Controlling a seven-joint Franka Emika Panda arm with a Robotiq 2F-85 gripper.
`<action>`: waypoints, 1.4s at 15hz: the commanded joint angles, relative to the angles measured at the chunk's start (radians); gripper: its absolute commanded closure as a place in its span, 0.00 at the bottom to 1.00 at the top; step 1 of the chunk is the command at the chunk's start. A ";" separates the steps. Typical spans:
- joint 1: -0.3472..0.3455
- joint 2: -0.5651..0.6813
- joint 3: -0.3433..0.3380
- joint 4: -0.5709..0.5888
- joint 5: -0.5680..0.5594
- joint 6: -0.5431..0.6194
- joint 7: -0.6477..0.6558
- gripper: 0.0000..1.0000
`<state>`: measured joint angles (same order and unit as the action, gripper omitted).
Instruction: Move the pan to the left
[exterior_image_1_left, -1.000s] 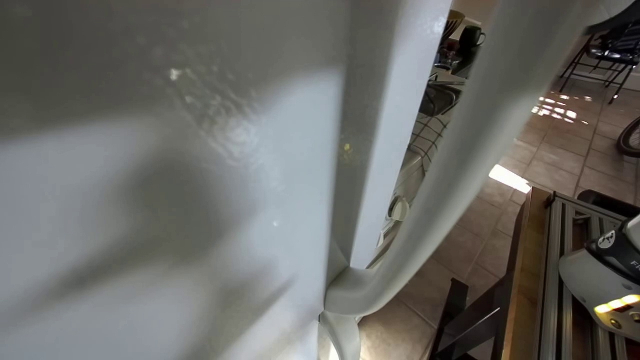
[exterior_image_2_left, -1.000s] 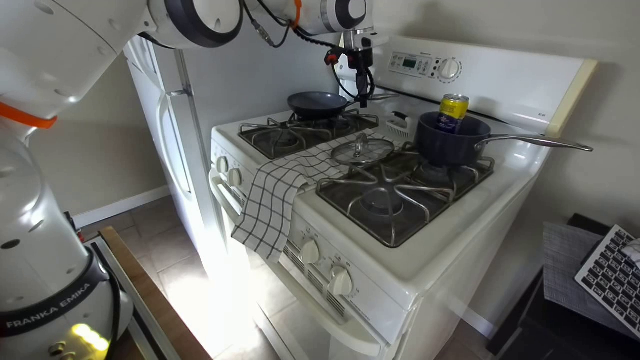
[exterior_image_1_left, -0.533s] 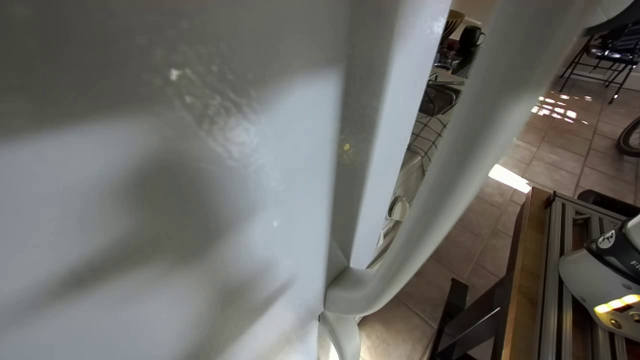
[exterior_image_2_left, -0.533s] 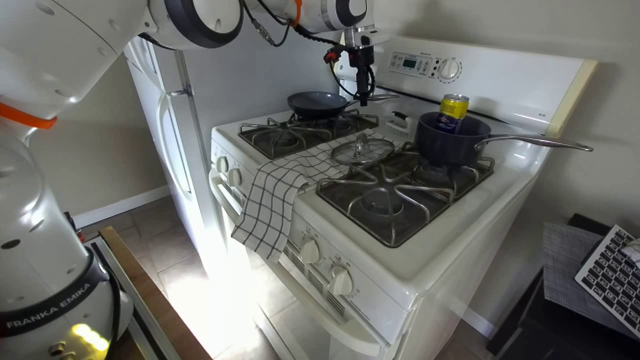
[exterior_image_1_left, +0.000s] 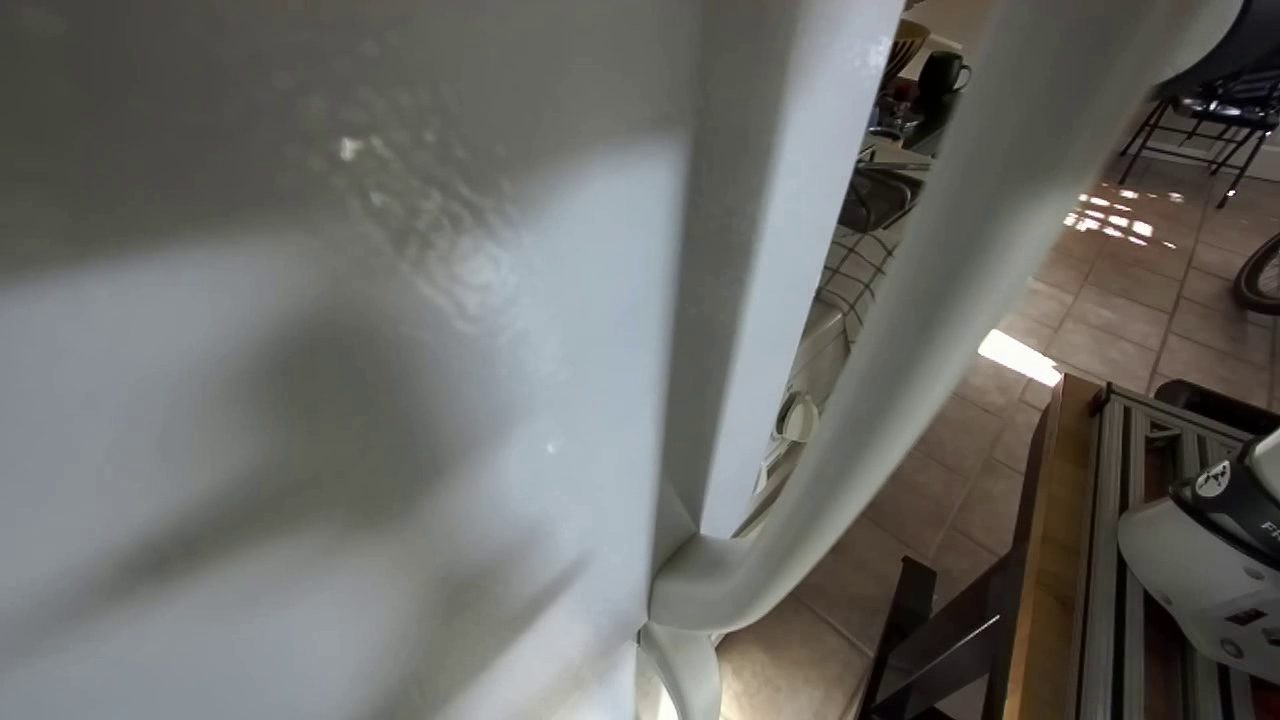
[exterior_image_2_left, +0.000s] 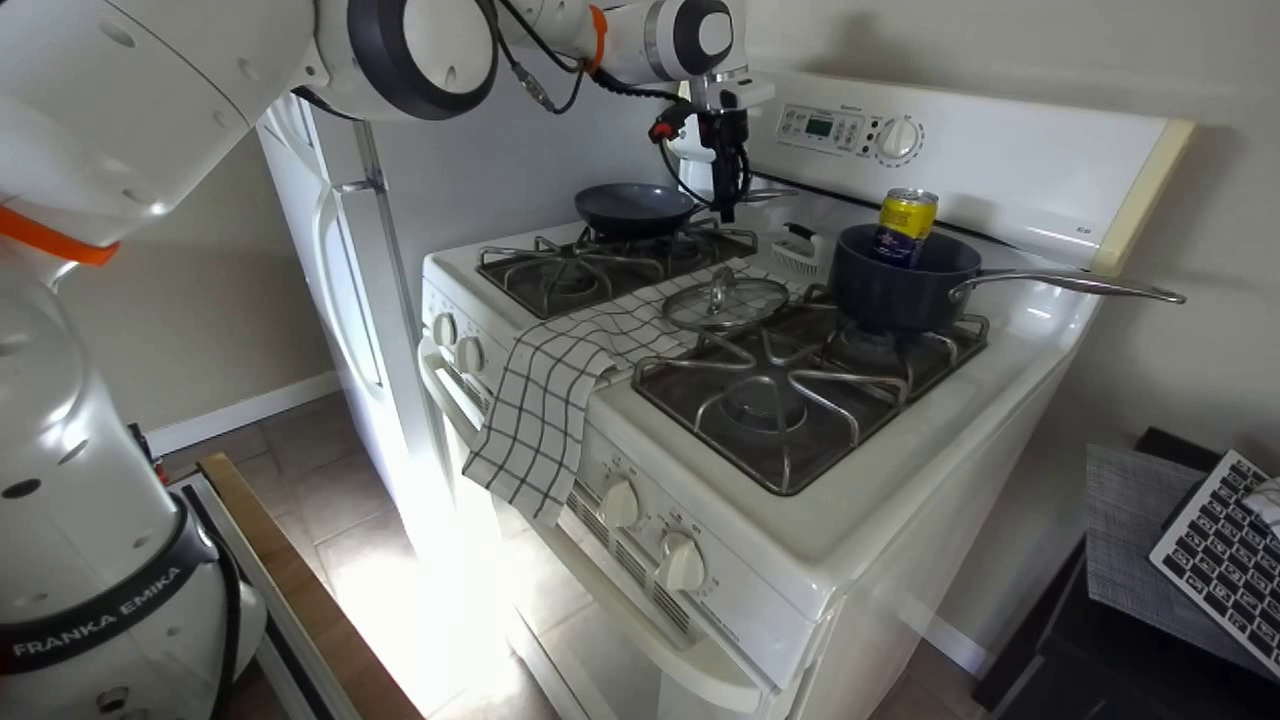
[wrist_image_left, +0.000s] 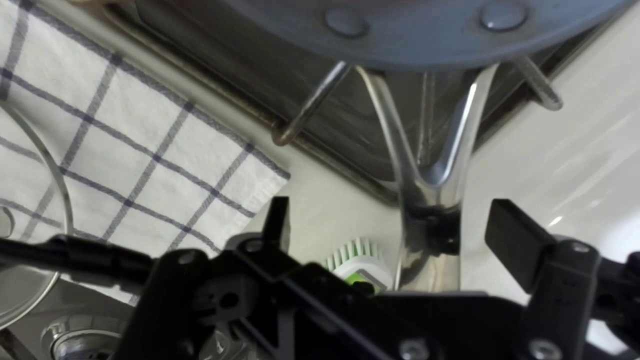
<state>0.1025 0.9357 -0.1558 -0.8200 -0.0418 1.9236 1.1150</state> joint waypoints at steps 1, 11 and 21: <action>0.002 0.031 0.026 0.043 0.034 0.001 0.023 0.00; 0.008 0.024 0.054 0.037 0.071 -0.038 0.040 0.29; 0.001 -0.021 0.063 0.003 0.074 -0.086 0.028 0.81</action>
<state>0.1101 0.9361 -0.0996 -0.8113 0.0153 1.8764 1.1295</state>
